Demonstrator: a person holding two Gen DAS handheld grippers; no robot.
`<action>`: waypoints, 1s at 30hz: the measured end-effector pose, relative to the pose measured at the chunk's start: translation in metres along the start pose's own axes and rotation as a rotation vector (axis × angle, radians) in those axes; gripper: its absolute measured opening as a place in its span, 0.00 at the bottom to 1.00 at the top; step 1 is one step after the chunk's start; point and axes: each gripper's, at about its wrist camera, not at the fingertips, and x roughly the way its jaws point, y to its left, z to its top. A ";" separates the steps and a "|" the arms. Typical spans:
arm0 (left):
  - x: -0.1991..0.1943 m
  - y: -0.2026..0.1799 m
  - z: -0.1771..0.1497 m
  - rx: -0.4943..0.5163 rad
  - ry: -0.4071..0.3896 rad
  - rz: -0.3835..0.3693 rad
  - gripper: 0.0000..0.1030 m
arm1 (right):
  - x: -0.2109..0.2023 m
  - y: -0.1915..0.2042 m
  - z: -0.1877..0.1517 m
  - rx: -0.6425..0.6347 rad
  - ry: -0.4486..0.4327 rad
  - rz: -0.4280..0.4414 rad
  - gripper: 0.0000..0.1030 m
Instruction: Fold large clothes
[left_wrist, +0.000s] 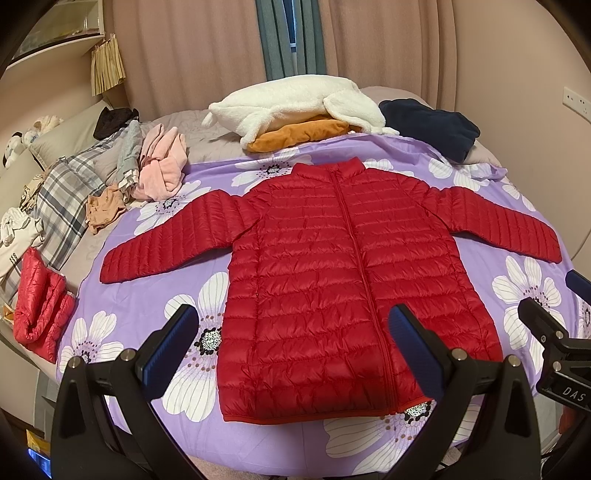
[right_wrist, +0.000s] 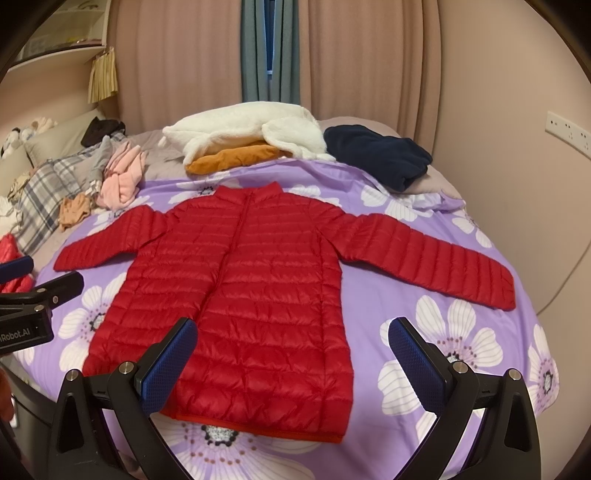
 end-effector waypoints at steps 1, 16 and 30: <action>0.001 -0.003 -0.001 0.001 0.001 0.000 1.00 | 0.000 0.000 0.000 0.000 0.001 0.000 0.99; 0.038 0.004 -0.011 -0.093 0.111 -0.101 1.00 | 0.023 -0.023 -0.012 0.155 0.088 0.167 0.99; 0.105 0.022 -0.024 -0.365 0.213 -0.495 1.00 | 0.092 -0.148 -0.059 0.670 0.140 0.222 0.99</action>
